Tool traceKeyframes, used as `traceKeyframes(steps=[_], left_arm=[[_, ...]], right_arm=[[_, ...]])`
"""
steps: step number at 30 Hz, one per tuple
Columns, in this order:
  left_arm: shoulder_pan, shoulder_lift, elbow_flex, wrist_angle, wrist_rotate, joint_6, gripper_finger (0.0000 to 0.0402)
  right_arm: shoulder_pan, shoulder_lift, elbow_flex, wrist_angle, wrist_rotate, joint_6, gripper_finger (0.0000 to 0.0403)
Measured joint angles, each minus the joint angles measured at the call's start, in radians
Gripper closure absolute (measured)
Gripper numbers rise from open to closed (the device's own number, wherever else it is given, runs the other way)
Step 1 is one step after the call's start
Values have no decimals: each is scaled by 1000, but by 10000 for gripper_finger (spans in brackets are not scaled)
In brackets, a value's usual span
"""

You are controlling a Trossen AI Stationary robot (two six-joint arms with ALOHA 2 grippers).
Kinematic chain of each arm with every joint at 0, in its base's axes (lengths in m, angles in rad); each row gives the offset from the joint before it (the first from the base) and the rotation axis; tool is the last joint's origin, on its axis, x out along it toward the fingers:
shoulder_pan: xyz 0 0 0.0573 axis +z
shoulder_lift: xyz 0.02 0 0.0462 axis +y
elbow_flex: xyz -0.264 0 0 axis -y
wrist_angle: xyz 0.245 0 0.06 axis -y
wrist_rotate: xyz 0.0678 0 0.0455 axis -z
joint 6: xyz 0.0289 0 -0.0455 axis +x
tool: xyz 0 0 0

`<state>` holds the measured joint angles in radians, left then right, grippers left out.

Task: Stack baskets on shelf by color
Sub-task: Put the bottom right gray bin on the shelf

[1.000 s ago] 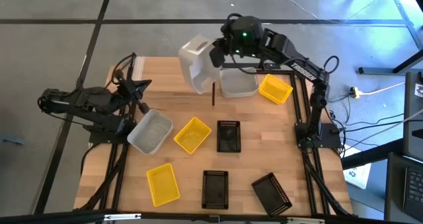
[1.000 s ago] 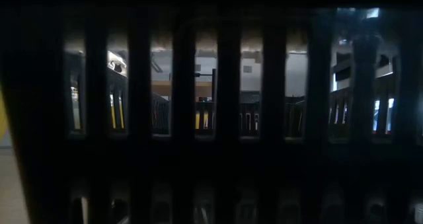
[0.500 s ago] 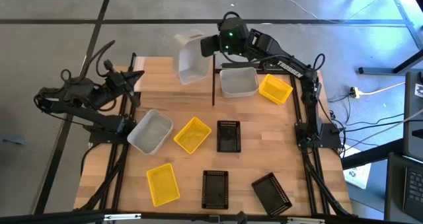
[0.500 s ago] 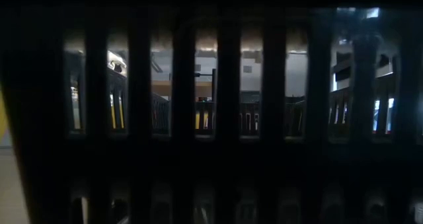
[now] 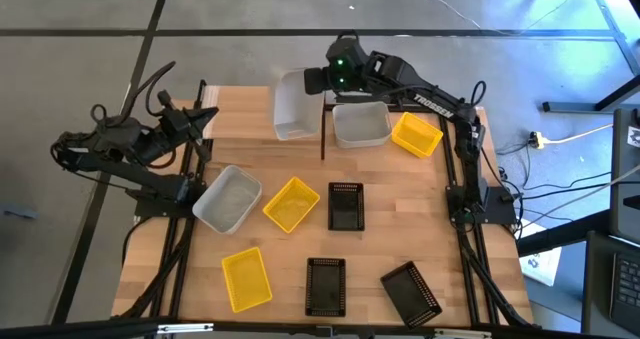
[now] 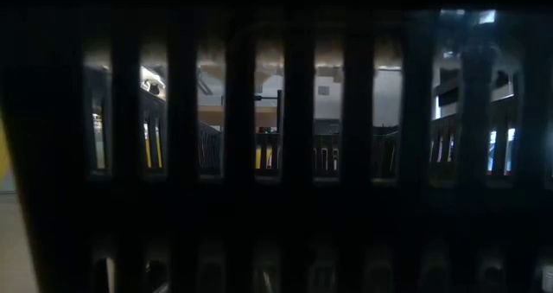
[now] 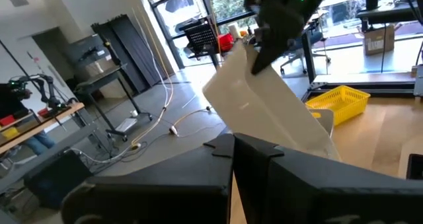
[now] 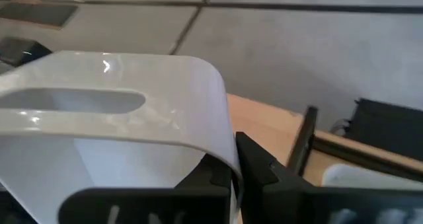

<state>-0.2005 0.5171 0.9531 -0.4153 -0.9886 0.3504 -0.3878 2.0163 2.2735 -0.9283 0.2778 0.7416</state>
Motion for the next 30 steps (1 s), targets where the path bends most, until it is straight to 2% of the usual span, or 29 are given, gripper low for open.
traceKeyframes(steps=[8, 30], left_arm=[[0, -1, 0, 0, -1, 0, 401], [0, -1, 0, -1, -1, 8, 401]], right_arm=[[-1, 2, -84, 7, 16, 44, 403], [-5, 1, -86, 3, -30, 16, 392]])
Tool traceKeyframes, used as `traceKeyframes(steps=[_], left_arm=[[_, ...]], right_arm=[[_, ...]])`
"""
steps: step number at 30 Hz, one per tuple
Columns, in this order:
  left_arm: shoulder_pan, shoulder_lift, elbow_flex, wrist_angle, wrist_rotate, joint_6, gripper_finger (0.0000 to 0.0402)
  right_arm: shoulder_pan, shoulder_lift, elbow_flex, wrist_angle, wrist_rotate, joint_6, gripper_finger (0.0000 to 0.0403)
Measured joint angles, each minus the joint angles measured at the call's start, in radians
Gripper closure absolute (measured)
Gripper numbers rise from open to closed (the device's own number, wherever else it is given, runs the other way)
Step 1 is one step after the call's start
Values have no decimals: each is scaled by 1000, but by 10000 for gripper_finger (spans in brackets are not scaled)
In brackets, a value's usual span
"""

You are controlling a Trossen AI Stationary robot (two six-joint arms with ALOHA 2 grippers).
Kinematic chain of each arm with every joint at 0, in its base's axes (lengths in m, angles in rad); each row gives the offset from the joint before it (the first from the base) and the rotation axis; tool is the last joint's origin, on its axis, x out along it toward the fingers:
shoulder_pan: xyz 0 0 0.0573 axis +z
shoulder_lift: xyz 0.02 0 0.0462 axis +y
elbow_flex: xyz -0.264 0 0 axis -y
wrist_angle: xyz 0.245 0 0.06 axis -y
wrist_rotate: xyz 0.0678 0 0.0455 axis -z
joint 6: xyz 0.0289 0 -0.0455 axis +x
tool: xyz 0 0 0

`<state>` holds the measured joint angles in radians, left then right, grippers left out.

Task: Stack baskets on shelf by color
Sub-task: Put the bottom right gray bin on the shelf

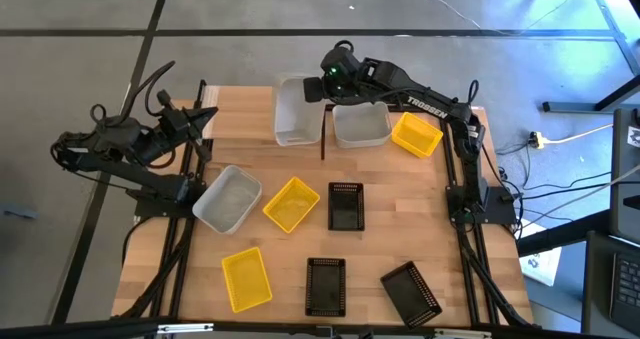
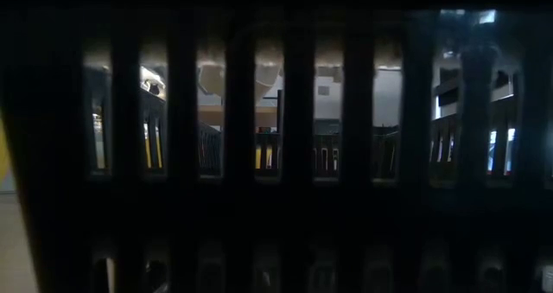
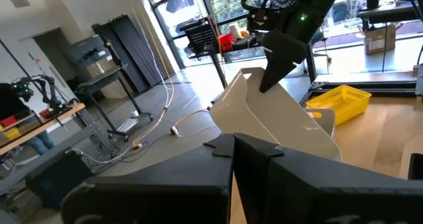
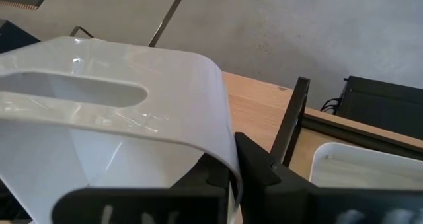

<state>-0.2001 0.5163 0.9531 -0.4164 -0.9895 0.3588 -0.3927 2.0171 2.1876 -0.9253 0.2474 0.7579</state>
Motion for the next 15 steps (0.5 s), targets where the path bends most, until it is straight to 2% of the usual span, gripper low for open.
traceKeyframes(steps=[15], left_arm=[[0, 0, 0, -1, 0, 27, 402]], right_arm=[[-3, 0, 0, -1, -6, 2, 398]])
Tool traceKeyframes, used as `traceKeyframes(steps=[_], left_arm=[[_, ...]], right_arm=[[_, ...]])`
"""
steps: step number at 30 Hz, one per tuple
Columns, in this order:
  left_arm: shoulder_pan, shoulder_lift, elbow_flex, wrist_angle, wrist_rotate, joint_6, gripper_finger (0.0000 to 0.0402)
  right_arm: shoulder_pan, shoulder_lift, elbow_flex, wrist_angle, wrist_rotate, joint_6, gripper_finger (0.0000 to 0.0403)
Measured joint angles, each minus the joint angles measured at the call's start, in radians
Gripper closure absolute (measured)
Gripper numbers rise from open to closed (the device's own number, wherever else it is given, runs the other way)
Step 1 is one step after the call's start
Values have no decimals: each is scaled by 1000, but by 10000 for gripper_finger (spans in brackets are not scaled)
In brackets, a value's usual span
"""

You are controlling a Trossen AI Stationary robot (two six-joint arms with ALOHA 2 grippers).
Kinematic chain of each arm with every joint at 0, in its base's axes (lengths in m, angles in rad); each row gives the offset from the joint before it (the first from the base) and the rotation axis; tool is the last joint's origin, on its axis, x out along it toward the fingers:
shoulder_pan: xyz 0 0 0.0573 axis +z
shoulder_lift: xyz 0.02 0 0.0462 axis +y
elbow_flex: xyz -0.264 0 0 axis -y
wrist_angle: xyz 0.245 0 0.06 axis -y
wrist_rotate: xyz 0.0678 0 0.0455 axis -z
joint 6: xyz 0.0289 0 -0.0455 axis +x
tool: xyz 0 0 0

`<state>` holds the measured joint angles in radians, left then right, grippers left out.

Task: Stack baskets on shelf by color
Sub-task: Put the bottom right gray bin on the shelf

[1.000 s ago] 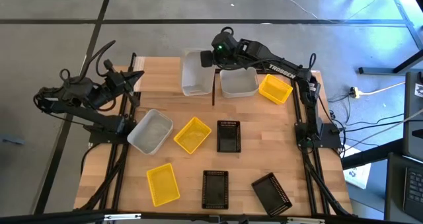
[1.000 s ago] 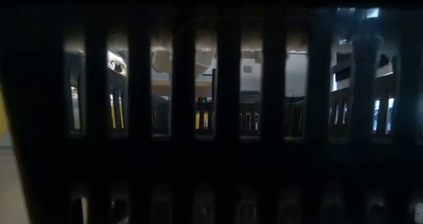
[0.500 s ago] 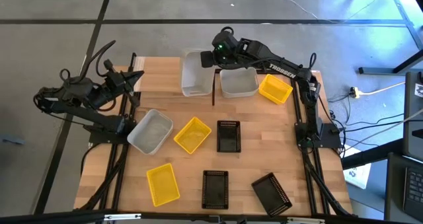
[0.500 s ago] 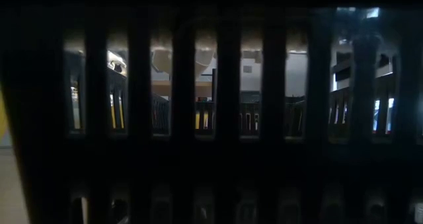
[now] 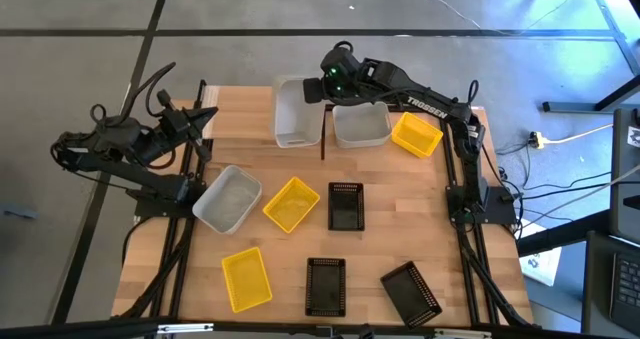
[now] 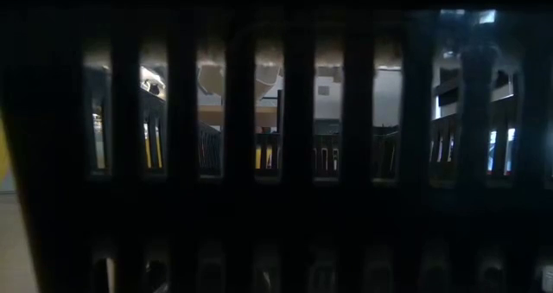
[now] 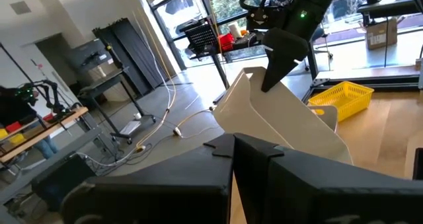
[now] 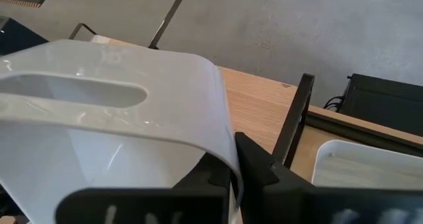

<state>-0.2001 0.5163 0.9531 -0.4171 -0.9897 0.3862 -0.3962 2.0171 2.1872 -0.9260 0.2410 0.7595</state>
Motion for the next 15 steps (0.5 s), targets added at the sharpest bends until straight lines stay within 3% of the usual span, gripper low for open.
traceKeyframes(steps=[10, 15], left_arm=[[0, 9, 0, 4, -23, 9, 400], [0, 8, -1, 11, -25, 9, 373]], right_arm=[[0, 0, 0, 0, 1, -5, 400], [0, 0, 0, 0, 1, -9, 400]])
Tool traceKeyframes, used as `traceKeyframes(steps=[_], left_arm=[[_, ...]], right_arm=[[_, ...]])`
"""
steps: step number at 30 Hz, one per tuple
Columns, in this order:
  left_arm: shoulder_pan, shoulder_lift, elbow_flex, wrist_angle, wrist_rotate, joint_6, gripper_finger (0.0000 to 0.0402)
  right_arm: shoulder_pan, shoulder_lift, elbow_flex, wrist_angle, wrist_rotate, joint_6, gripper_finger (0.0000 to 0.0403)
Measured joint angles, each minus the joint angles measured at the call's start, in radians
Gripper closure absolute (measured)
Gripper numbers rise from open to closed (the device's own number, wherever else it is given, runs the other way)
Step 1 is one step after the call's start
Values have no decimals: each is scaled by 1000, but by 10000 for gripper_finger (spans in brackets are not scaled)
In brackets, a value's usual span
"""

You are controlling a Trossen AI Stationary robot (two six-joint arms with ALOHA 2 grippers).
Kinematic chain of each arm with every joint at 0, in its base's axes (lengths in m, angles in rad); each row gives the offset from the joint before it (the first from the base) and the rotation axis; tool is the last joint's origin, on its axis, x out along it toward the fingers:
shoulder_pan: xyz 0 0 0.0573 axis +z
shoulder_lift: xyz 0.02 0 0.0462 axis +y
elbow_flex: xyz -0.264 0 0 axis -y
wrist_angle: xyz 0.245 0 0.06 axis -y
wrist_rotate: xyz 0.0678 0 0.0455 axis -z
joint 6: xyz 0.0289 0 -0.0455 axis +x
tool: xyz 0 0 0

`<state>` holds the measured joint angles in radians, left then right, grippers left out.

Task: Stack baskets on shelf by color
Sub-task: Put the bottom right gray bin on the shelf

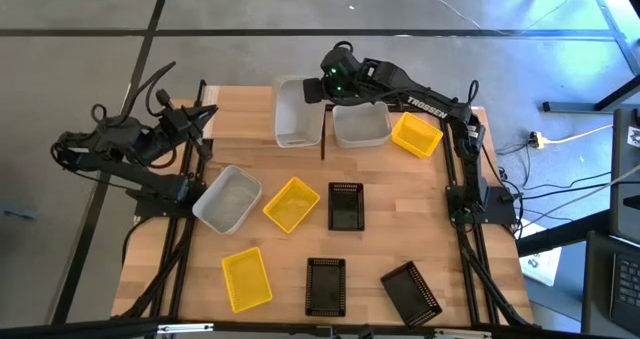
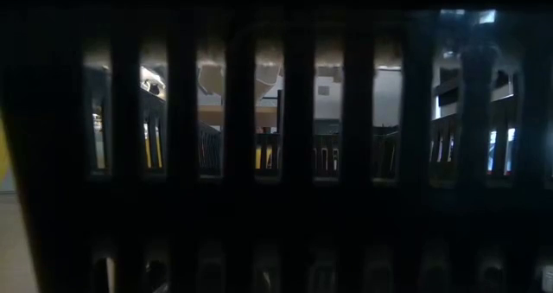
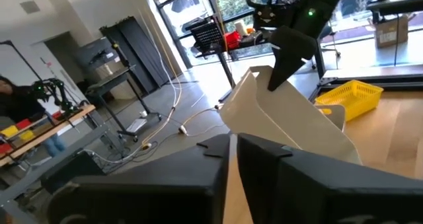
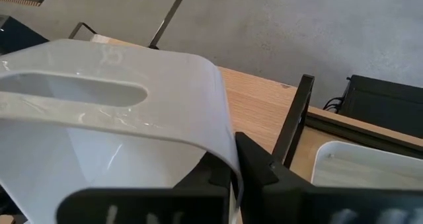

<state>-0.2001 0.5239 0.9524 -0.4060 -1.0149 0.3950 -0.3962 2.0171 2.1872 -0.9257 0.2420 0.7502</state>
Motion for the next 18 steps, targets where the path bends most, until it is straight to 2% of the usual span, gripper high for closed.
traceKeyframes(steps=[7, 11, 18], left_arm=[[8, 15, 0, 53, -1, -84, 334], [43, 66, 0, 131, 5, -131, 333], [135, 202, 0, 133, 19, -184, 335]], right_arm=[[0, 0, 0, 1, 1, -19, 400], [0, 0, 0, 1, 34, -24, 401], [0, -1, 0, 3, 38, -54, 401]])
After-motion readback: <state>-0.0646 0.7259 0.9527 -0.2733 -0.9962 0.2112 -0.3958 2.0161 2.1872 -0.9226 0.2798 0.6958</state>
